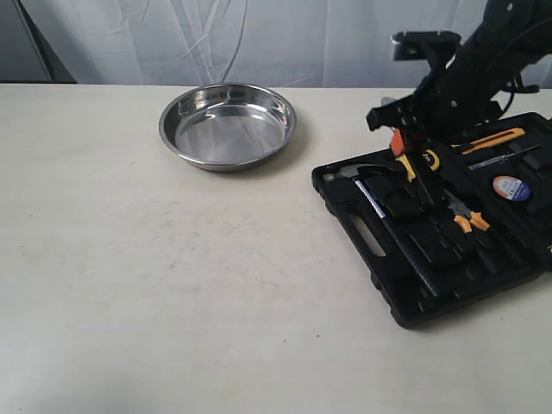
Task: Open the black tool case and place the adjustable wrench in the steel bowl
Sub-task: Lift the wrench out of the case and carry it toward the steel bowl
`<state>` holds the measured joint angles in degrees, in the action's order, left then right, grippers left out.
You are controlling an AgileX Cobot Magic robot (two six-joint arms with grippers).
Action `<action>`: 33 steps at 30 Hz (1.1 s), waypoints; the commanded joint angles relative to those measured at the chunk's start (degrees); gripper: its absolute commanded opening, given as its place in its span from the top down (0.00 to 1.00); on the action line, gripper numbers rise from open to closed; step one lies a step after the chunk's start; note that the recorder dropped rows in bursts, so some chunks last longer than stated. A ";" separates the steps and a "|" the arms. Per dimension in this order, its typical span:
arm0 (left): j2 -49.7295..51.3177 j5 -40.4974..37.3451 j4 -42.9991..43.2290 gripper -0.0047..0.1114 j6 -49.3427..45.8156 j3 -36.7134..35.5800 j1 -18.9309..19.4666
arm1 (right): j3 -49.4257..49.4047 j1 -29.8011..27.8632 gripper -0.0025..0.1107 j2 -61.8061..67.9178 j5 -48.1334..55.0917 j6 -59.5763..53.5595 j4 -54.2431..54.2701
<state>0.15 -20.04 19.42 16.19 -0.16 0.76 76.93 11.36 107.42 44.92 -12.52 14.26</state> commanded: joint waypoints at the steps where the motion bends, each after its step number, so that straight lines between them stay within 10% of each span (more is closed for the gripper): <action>1: -0.15 0.59 0.23 0.96 0.14 0.16 0.22 | 9.06 2.16 0.99 3.28 -1.52 -3.41 4.36; 19: -0.15 0.59 0.23 0.96 0.14 0.16 0.22 | 46.38 5.95 0.99 29.86 2.02 -33.27 29.14; 33: -0.15 0.59 0.23 0.96 0.14 0.16 0.22 | 50.23 3.81 0.99 37.73 6.92 -61.30 59.42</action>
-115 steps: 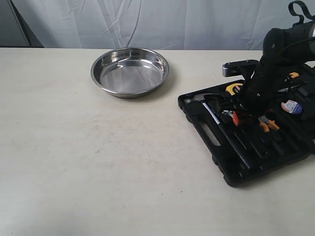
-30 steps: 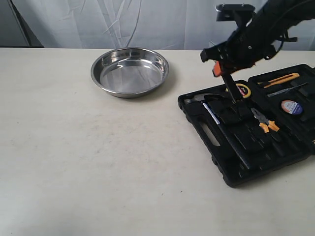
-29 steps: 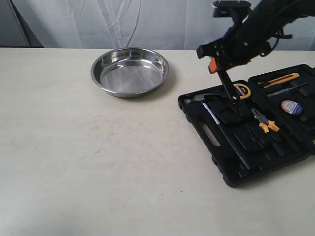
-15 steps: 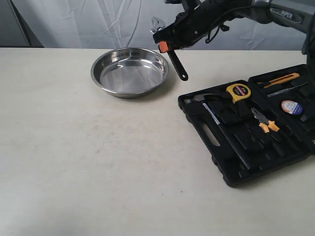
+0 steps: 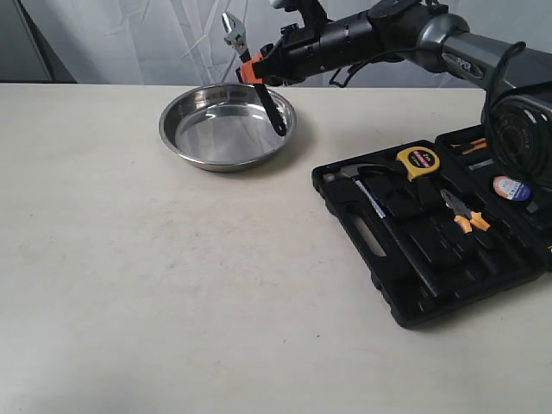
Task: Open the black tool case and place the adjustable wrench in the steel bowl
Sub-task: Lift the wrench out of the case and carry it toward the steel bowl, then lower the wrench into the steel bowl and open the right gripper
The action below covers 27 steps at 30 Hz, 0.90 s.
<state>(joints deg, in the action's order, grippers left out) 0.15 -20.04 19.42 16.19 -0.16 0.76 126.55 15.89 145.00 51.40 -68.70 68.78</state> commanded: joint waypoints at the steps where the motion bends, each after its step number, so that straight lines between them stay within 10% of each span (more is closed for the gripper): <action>1: -0.15 0.47 0.23 0.96 0.14 0.16 0.22 | 0.61 -1.00 0.99 0.56 0.68 -7.58 6.81; 27: -0.15 0.37 0.23 0.96 0.14 0.16 0.22 | 0.72 -5.09 0.99 10.66 7.75 -21.33 29.07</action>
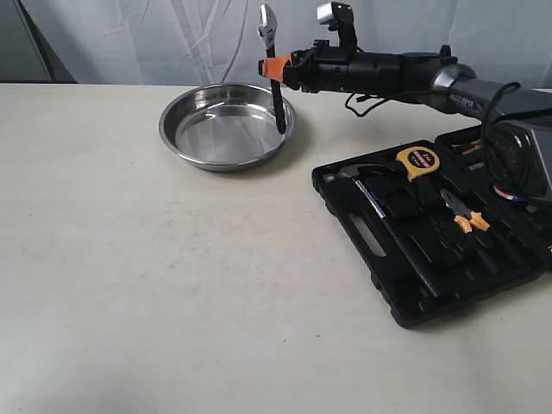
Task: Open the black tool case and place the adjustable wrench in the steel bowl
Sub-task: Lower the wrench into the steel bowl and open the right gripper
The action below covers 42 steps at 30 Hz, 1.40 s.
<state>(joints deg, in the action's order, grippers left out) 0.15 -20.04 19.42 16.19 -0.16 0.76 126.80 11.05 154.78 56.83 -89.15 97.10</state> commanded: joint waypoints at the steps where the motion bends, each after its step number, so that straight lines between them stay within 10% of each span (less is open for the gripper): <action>1: -0.15 0.37 0.23 0.96 0.14 0.16 0.22 | 0.48 -0.24 0.99 0.92 2.33 -0.87 -0.42; 17: -0.15 0.37 0.23 0.96 0.14 0.16 0.22 | 0.48 0.44 0.99 -0.95 -0.53 30.92 -25.85; 34: -0.15 0.37 0.23 0.96 0.14 0.16 0.22 | 0.48 2.41 0.98 -0.95 -3.47 30.93 -26.71; 42: -0.15 0.37 0.23 0.96 0.14 0.16 0.22 | 0.48 2.41 0.75 -1.46 0.31 30.79 -27.26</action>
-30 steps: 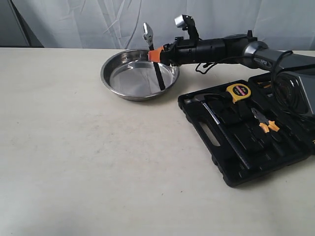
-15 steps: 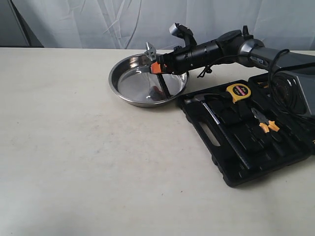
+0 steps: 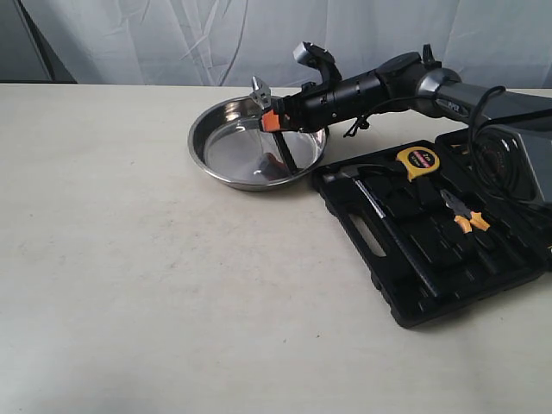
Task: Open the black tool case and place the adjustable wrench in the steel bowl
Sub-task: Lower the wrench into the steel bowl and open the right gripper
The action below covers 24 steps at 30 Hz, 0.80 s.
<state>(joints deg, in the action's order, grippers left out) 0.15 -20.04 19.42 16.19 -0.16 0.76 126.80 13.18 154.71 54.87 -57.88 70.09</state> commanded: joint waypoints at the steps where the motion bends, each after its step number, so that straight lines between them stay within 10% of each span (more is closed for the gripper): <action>1: -0.15 0.37 0.23 0.96 0.14 0.16 0.22 | 0.48 0.27 0.74 -1.39 2.26 -0.48 -0.54; 15: -0.15 0.37 0.23 0.96 0.14 0.16 0.22 | 0.48 0.27 0.74 -1.82 1.52 -0.58 -1.22; 24: -0.15 0.37 0.23 0.96 0.14 0.16 0.22 | 0.48 0.27 0.56 -3.13 1.74 -0.58 -1.22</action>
<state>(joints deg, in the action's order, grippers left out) 0.15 -20.04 19.42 16.19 -0.16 0.76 126.80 13.53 153.03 56.03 -58.17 68.26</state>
